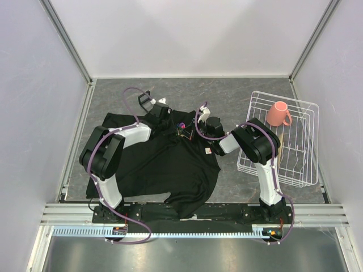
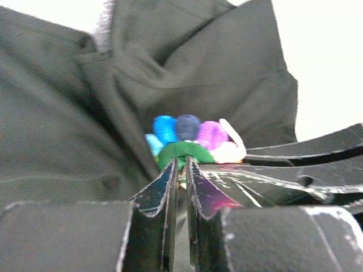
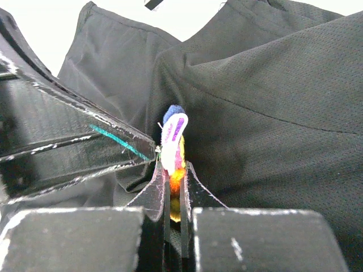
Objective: Remove the brooch from the garment
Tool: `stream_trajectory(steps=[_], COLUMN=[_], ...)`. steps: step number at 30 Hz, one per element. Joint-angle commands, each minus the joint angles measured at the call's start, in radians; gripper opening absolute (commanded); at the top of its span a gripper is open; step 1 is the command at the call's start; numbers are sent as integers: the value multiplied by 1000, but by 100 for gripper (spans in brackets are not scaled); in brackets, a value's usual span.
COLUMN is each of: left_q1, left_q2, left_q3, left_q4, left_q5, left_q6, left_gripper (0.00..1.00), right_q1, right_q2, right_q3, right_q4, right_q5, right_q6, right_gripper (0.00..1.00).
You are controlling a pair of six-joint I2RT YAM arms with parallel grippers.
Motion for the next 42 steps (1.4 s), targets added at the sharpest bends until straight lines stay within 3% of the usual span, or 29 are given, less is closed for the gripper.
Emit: stream_trajectory(steps=[1, 5, 12, 17, 20, 21, 24, 27, 32, 36, 42], left_q1=[-69, -131, -131, -99, -37, -16, 75, 138, 153, 153, 155], left_q2=[-38, -63, -140, -178, -170, -169, -154, -114, -49, -14, 3], left_q3=[95, 115, 65, 10, -46, -90, -174, -204, -191, -184, -175], left_q4=[30, 12, -32, -36, -5, 53, 160, 276, 334, 348, 340], left_q5=[-69, -111, -224, -209, -91, -7, 171, 320, 411, 409, 389], left_q6=[119, 162, 142, 94, 61, 53, 33, 30, 32, 19, 19], left_gripper=[17, 18, 19, 19, 25, 34, 43, 42, 35, 42, 43], right_q1=[29, 29, 29, 27, 21, 21, 16, 15, 15, 13, 15], right_q2=[-13, -13, -13, -12, -7, -3, -1, 0, 2, 2, 5], right_q3=[27, 24, 20, 18, 15, 15, 9, 9, 10, 12, 12], right_q4=[8, 10, 15, 24, 38, 42, 54, 61, 62, 64, 70], right_q5=[-18, -15, -10, -18, -27, -28, -33, -36, -39, -45, -50], right_q6=[-25, -25, -19, -7, 3, 9, 15, 15, 17, 17, 18], right_gripper=[0, 0, 0, 0, 0, 0, 0, 0, 0, 0, 0])
